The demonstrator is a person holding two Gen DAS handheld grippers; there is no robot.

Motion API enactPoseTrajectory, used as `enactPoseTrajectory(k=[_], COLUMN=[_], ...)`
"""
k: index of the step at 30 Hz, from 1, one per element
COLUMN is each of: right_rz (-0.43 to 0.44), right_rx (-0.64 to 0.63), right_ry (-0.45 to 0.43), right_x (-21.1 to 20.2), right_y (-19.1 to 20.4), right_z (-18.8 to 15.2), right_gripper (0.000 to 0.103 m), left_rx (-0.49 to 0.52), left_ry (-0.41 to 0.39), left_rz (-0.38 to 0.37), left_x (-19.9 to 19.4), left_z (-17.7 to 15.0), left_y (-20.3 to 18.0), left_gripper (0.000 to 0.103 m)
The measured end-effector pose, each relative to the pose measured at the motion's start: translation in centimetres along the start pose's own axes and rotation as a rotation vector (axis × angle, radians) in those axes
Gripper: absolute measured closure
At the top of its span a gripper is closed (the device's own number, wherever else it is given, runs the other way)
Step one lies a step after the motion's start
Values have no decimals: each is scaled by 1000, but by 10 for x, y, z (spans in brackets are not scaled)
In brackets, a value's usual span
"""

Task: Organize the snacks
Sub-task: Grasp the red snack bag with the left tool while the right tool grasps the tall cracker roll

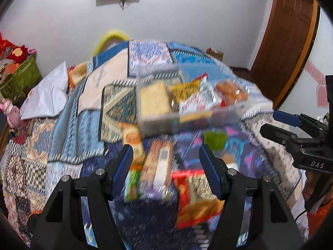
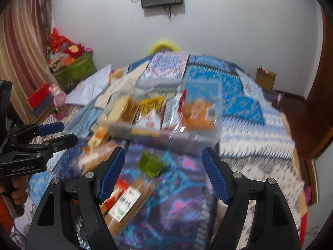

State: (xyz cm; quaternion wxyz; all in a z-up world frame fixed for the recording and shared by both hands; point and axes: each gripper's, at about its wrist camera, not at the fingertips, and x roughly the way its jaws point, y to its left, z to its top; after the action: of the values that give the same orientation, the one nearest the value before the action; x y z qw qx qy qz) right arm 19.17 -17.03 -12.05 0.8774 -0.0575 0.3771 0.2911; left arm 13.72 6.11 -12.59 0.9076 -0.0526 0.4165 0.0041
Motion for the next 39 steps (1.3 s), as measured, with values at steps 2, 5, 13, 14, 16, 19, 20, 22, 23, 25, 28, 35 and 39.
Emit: enactPoseTrajectory(k=[2, 5, 13, 14, 16, 19, 20, 22, 23, 25, 28, 35, 39], right_rz=[5, 31, 41, 48, 51, 64, 76, 106, 120, 129, 122, 84, 77], right_rx=[1, 16, 10, 13, 18, 28, 33, 45, 47, 37, 11, 21, 38], right_ry=[27, 80, 178, 188, 201, 197, 198, 203, 209, 204, 197, 194, 197], right_x=[6, 20, 45, 47, 51, 50, 50, 50, 49, 46, 39, 30, 25], right_y=[5, 13, 26, 27, 27, 25, 23, 20, 19, 18, 18, 2, -9], right_z=[-10, -28, -53, -54, -58, -61, -62, -63, -64, -64, -66, -74, -77], right_gripper=[29, 29, 30, 30, 30, 30, 31, 37, 42, 49, 56, 58, 58], left_rx=[-16, -23, -18, -17, -19, -21, -24, -27, -27, -24, -20, 24, 23], left_ry=[30, 68, 118, 122, 129, 121, 122, 127, 126, 120, 117, 168, 178], left_rz=[-6, -6, -19, -23, -32, -28, -34, -42, -45, -49, -70, -100, -109], left_x=[3, 8, 11, 12, 14, 14, 13, 13, 12, 9, 8, 25, 35], left_z=[-13, -30, -61, -62, -65, -65, -65, -64, -64, -64, -63, -64, -61], left_y=[5, 8, 8, 6, 3, 1, 1, -1, -2, -6, -14, -36, -44], left_gripper=[38, 38, 38, 38, 38, 38, 38, 38, 38, 38, 38, 38, 36])
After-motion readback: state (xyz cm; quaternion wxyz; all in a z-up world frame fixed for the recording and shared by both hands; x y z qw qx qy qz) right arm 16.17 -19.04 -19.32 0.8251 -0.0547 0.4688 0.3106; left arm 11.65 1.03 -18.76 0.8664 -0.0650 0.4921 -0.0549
